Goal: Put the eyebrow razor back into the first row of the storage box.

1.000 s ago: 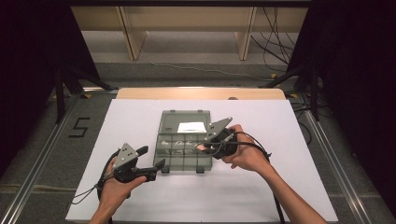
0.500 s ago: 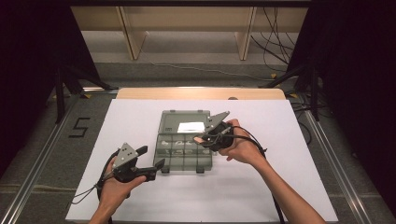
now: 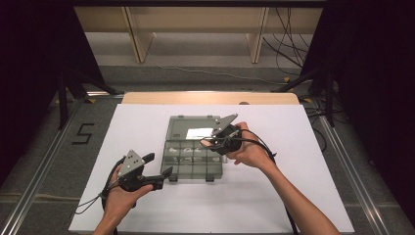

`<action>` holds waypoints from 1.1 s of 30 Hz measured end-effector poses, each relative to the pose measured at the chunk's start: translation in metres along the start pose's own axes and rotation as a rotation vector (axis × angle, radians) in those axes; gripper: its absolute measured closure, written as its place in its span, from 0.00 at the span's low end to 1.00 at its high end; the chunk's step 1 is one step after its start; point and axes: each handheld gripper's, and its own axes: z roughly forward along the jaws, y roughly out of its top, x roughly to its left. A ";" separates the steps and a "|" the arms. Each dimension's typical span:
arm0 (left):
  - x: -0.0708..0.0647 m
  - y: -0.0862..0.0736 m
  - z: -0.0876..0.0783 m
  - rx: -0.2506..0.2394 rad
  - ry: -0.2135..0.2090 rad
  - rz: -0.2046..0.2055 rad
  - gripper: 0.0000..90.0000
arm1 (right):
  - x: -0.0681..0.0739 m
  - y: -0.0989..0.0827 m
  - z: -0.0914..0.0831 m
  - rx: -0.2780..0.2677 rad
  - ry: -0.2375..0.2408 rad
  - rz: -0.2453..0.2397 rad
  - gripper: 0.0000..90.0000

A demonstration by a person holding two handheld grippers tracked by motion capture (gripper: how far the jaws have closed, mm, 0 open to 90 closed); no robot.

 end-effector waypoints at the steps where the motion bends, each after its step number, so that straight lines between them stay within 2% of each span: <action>1: 0.000 0.000 0.000 0.003 0.001 0.000 0.20 | -0.001 0.000 0.001 -0.002 -0.003 0.001 0.83; 2: -0.001 0.000 0.000 0.002 0.003 -0.013 0.20 | -0.001 0.000 0.001 -0.002 -0.002 0.003 0.83; 3: 0.001 0.000 -0.001 0.012 0.003 0.008 0.20 | -0.002 0.000 0.001 -0.002 -0.005 0.001 0.83; 4: 0.001 0.000 -0.001 0.012 0.003 0.008 0.20 | -0.002 0.000 0.002 -0.004 -0.006 0.002 0.83; 6: -0.001 -0.001 0.001 0.001 0.003 -0.016 0.20 | -0.003 0.000 0.004 -0.004 -0.005 0.003 0.83; 10: 0.000 -0.001 0.001 0.003 0.006 -0.013 0.20 | -0.005 0.002 0.009 -0.003 0.002 0.006 0.83; 11: 0.000 0.000 0.001 0.004 0.003 -0.001 0.20 | -0.005 0.002 0.010 -0.004 -0.002 0.004 0.83; 13: 0.000 -0.001 0.001 0.001 0.005 -0.017 0.21 | -0.006 0.003 0.012 -0.002 0.002 0.002 0.83; 14: 0.001 0.000 0.001 0.002 0.003 -0.001 0.21 | -0.006 0.003 0.013 -0.001 0.000 0.000 0.83; 20: 0.001 -0.001 0.001 -0.001 0.000 -0.008 0.21 | -0.008 0.003 0.018 0.002 -0.002 0.007 0.83; 26: 0.000 -0.001 0.001 0.010 0.005 0.003 0.21 | -0.009 0.003 0.022 0.006 0.001 0.003 0.83; 27: 0.000 -0.001 0.002 0.004 0.006 -0.013 0.21 | -0.010 0.003 0.024 0.002 -0.003 0.002 0.83; 33: 0.001 -0.001 0.002 0.007 0.008 -0.001 0.21 | -0.011 0.003 0.030 0.010 0.005 0.006 0.83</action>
